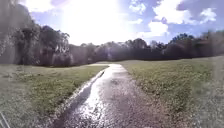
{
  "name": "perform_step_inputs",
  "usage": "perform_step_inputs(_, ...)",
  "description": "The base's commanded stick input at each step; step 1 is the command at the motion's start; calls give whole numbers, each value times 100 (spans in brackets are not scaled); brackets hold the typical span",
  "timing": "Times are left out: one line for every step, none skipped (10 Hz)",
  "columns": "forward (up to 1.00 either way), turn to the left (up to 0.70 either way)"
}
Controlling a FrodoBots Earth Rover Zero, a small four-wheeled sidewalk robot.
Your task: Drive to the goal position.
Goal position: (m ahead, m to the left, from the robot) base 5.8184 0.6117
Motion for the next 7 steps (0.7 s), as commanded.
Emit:
perform_step_inputs(0, 0)
perform_step_inputs(0, 0)
perform_step_inputs(0, 21)
perform_step_inputs(0, 65)
perform_step_inputs(0, 70)
perform_step_inputs(0, 70)
perform_step_inputs(0, 70)
